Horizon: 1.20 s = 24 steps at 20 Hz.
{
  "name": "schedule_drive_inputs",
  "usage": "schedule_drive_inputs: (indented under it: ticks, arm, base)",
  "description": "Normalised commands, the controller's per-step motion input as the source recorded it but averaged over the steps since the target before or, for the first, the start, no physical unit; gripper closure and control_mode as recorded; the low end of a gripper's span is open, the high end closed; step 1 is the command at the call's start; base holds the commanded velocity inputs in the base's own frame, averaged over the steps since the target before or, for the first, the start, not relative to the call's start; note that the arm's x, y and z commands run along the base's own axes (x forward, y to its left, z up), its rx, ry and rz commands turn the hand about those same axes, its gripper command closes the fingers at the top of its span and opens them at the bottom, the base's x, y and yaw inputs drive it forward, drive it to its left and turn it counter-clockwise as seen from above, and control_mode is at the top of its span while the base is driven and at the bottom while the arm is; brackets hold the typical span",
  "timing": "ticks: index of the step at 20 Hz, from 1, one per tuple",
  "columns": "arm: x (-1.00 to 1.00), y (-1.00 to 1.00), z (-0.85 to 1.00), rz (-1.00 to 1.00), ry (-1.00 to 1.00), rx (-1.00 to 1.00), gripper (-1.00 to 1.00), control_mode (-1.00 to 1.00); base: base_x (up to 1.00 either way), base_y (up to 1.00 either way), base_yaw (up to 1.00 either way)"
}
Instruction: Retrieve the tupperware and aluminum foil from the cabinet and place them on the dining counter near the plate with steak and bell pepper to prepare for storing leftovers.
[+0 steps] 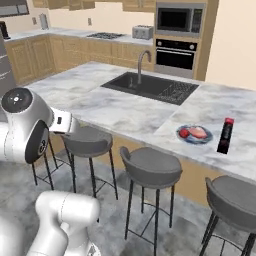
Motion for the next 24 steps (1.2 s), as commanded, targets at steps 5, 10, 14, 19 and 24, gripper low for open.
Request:
schedule_drive_inputs:
  ticks: [5,10,14,19,24]
  arm:
    - [0.00,0.00,0.00,0.00,0.00,0.00,-1.00,1.00]
    - [0.00,0.00,0.00,0.00,0.00,0.00,-1.00,1.00]
    - [0.00,0.00,0.00,0.00,0.00,0.00,-1.00,1.00]
    - [0.00,0.00,0.00,0.00,0.00,0.00,-1.00,1.00]
    - [0.00,0.00,0.00,0.00,0.00,0.00,-1.00,1.00]
  base:
    - [0.39,1.00,0.29]
    - [0.63,1.00,0.11]
    - [0.63,1.00,0.10]
    - [0.53,1.00,0.20]
    - [0.55,1.00,0.34]
